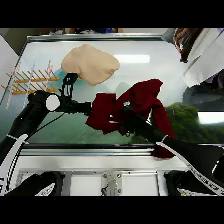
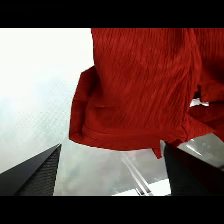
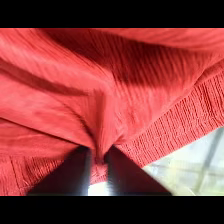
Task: Fold the clothes and pants, and hang the long-sleeved shirts on hangers.
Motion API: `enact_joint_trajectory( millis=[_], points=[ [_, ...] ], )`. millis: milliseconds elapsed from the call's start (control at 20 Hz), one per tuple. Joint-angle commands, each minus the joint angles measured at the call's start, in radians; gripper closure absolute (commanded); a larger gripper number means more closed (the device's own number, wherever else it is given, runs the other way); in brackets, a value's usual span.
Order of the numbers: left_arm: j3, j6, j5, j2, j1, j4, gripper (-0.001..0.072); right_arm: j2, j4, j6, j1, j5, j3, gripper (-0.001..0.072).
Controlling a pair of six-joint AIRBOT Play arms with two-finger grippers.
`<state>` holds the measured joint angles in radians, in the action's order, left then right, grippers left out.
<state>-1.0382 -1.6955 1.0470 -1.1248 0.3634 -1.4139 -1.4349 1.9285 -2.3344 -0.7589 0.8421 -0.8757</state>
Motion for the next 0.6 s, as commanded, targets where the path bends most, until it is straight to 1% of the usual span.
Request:
enact_joint_trajectory(
  millis=[0, 100, 300, 350, 450, 550],
  points=[
    [-0.001, -0.007, 0.0, -0.001, 0.0, 0.0, 0.0018, 0.041, 0.013, 0.004, 0.004, 0.011, 0.0, 0.0681],
    [-0.001, -0.007, 0.0, 0.0, 0.001, 0.003, 0.0019, 0.119, 0.017, 0.009, 0.02, 0.023, 0.0, 0.0682],
    [-0.001, -0.007, -0.01, -0.001, 0.011, 0.085, 0.0019, 0.345, -0.001, 0.123, 0.06, 0.067, 0.0, 0.0682],
    [-0.001, -0.007, -0.02, -0.001, 0.028, 0.087, 0.0019, 0.401, -0.015, 0.143, 0.07, 0.103, 0.0, 0.0682],
    [-0.001, -0.007, -0.046, -0.002, 0.088, 0.092, 0.0019, 0.491, -0.029, 0.148, 0.079, 0.182, 0.0, 0.0682],
    [0.0, -0.011, -0.08, -0.012, 0.169, 0.094, 0.0019, 0.562, -0.038, 0.148, 0.079, 0.214, 0.0, 0.0682]
  ],
)
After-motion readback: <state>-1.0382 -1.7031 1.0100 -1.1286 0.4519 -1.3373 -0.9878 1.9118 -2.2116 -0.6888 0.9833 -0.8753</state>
